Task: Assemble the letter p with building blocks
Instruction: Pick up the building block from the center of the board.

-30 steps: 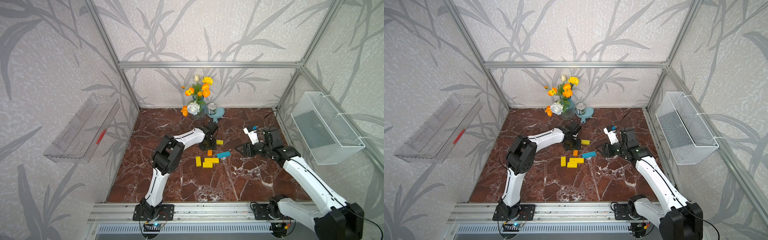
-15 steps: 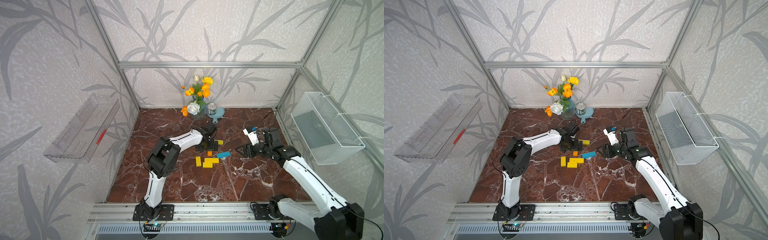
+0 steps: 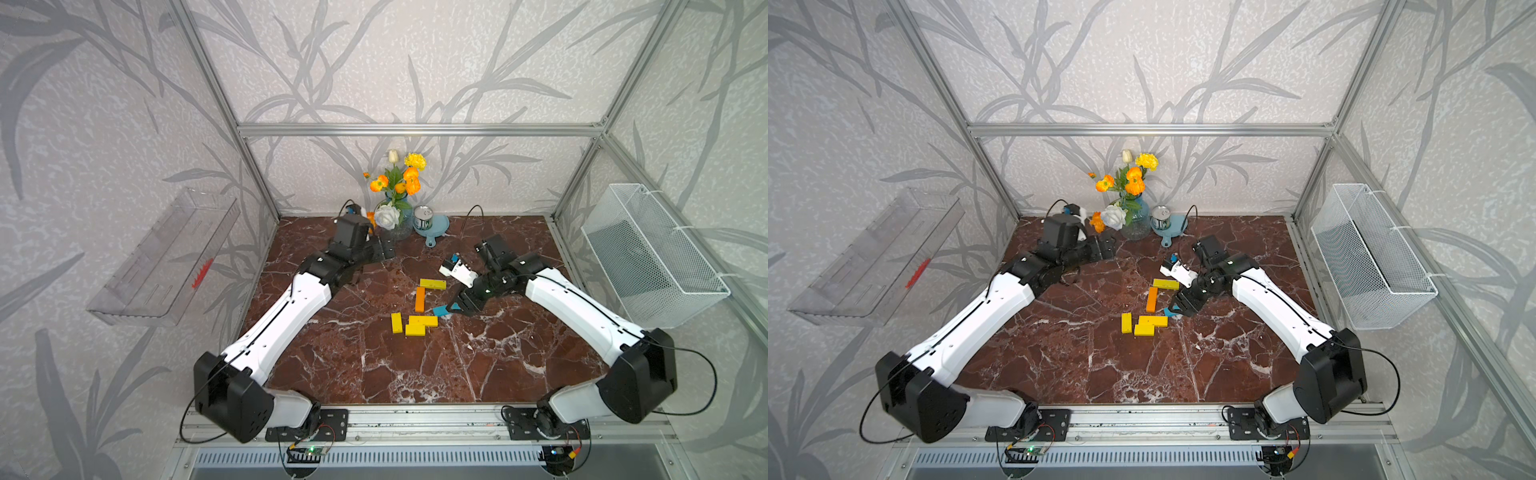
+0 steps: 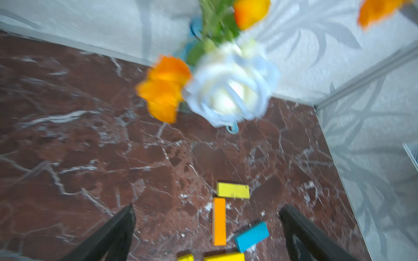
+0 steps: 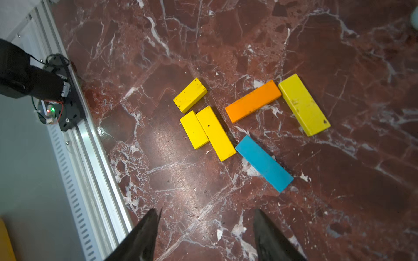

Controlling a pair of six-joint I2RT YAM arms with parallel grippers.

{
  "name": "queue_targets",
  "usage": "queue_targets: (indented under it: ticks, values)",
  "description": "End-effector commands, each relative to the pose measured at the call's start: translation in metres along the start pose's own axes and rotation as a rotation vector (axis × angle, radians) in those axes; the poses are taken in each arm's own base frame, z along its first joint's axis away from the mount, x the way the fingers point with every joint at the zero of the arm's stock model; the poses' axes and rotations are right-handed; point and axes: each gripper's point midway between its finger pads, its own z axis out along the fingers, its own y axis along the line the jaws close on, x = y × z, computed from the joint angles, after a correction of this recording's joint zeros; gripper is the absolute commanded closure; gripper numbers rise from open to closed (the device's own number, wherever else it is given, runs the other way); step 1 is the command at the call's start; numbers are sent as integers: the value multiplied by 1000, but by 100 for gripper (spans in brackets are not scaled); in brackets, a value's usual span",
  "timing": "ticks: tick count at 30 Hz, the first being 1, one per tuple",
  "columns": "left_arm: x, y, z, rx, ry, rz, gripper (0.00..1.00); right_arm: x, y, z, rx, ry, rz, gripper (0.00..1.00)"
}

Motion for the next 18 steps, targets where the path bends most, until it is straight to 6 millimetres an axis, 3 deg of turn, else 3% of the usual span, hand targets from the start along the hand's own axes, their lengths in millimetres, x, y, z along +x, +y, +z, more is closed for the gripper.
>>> queue_targets:
  ticks: [1,9,18]
  values:
    - [-13,18,-8,11,-43,-28,0,22,-6,13,-7,160,-152,31]
    - [-26,33,-19,53,-56,-58,0,51,-31,54,48,258,-438,25]
    - [-30,51,-18,40,-54,-76,0,54,-63,88,77,329,-538,24]
